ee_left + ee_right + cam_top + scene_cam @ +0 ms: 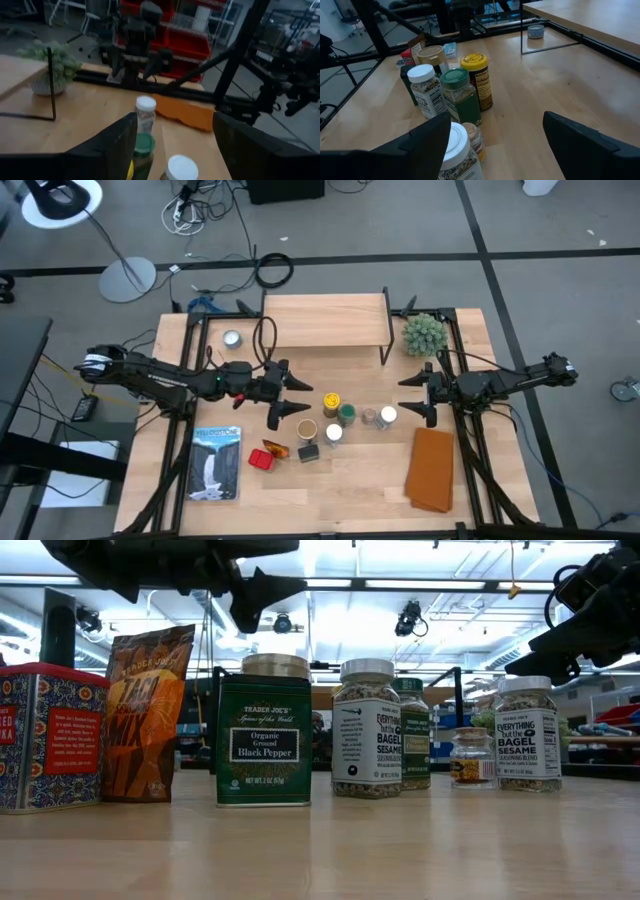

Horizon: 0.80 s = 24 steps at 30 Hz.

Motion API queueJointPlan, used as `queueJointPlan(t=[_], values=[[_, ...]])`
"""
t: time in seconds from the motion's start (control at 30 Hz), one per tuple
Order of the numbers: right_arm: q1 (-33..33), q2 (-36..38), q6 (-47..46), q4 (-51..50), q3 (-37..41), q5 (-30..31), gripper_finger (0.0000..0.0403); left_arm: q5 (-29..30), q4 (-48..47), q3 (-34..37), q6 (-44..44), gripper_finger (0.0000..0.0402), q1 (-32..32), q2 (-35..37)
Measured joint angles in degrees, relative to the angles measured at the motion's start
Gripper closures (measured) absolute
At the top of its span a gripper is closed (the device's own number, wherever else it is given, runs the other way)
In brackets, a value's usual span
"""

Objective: Shelf spices
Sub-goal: Put the yellow bottle seasoning on the shelf

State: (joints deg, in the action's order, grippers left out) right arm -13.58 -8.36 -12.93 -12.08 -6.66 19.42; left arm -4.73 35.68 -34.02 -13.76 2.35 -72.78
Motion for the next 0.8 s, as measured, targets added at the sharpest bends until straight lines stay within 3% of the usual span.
queueJointPlan(t=[0.47,0.8], values=[[0.02,0.02,0.01,0.02,-0.01,0.01,0.0085,-0.05,0.0,0.02,1.73,0.013,0.07,-0.01],[0.01,0.0,0.0,0.01,-0.01,0.0,0.0085,0.55,-0.93,0.04,1.06,0.0035,0.07,-0.01]])
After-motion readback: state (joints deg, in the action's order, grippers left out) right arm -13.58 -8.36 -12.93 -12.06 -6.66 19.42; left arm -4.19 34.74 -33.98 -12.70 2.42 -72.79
